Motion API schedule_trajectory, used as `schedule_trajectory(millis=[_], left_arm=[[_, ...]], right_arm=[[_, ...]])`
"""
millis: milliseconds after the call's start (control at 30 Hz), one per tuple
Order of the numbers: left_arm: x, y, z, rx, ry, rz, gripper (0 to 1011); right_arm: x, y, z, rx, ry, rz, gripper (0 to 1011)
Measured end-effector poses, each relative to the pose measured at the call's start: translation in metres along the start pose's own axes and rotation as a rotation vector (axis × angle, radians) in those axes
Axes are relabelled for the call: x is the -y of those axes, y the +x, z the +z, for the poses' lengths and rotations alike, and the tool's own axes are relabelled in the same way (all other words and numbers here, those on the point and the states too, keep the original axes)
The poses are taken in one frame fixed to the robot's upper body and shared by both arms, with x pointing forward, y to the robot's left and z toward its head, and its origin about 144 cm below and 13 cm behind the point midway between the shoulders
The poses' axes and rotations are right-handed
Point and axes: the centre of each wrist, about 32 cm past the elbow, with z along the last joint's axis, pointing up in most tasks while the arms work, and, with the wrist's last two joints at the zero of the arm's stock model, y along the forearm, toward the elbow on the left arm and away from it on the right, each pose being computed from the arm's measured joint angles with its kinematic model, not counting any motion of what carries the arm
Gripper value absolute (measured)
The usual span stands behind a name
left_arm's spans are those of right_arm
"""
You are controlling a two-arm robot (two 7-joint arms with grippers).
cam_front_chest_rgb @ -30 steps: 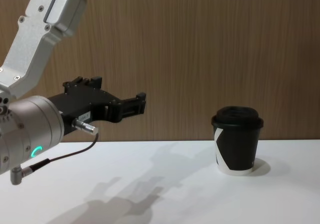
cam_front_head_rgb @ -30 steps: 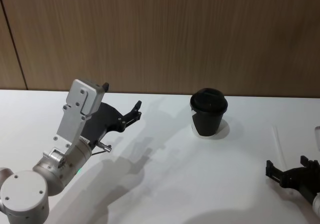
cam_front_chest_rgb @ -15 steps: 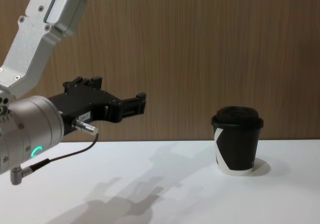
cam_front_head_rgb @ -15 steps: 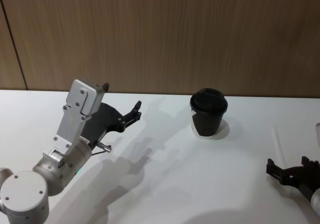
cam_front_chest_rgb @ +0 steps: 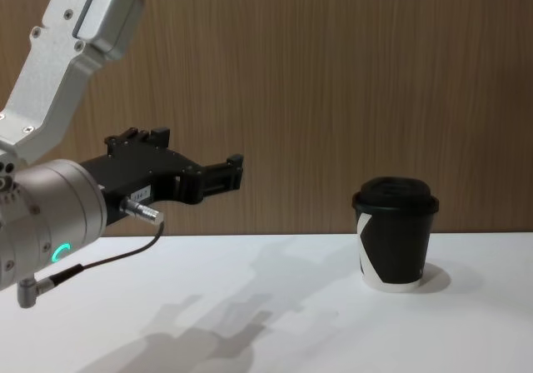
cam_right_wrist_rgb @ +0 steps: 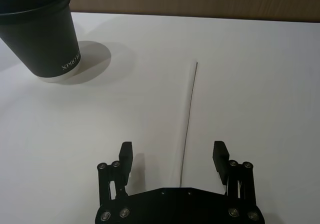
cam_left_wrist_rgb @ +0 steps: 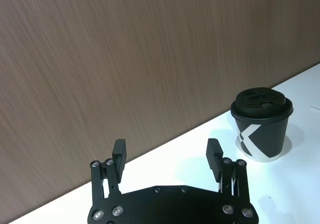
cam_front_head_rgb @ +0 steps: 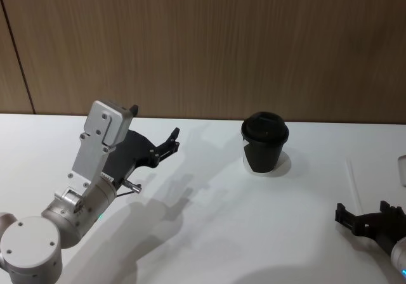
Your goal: Pick up the straw with one hand, pass it to the other hand, and insert it into the cup.
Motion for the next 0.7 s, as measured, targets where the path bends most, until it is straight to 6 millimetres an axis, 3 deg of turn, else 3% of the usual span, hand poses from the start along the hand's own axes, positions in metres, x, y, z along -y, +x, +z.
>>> schedule_trajectory(millis=[700], left_arm=[[0.0000, 0.0000, 0.0000, 0.000, 0.000, 0.000, 1003]], right_arm=[[0.0008, -0.0036, -0.0010, -0.011, -0.013, -0.023, 1001]])
